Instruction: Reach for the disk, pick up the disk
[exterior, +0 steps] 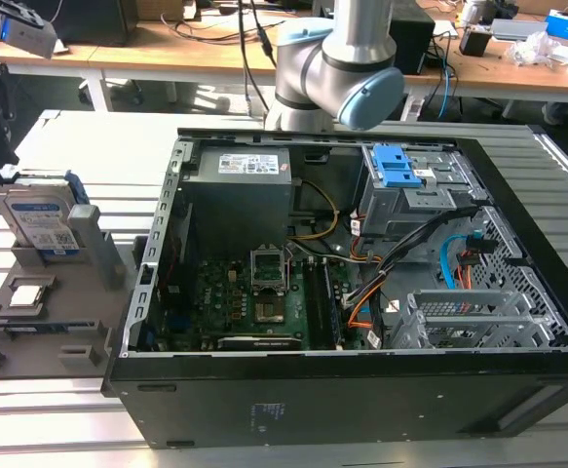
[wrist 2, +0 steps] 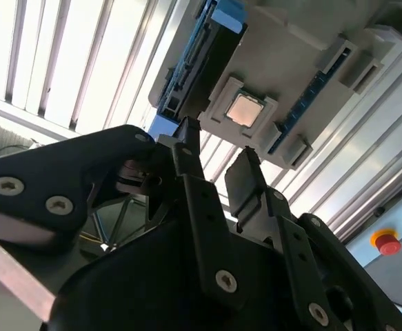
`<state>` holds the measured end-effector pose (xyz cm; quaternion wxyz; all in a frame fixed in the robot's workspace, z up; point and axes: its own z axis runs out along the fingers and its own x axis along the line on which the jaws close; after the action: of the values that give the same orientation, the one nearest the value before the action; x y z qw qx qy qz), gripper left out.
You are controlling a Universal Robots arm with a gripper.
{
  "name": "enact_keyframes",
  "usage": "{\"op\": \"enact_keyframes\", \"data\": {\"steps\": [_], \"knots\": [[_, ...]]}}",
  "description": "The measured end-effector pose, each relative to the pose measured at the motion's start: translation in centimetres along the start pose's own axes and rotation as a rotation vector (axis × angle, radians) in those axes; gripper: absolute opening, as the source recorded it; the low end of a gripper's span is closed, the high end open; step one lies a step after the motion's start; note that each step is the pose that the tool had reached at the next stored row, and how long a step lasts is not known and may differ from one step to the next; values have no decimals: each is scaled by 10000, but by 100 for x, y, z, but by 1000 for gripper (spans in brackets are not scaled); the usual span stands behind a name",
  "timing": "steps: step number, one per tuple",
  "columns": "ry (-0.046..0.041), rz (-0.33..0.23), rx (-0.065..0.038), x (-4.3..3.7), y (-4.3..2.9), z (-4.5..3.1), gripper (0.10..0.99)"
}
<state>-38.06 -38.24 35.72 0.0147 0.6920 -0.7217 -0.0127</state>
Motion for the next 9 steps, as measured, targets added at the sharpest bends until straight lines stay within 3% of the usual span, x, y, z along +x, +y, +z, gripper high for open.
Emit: {"op": "enact_keyframes", "data": {"steps": [3,9], "knots": [[-1,0,1,-99,4,1,427],[0,0,0,-101,4,41,427]]}}
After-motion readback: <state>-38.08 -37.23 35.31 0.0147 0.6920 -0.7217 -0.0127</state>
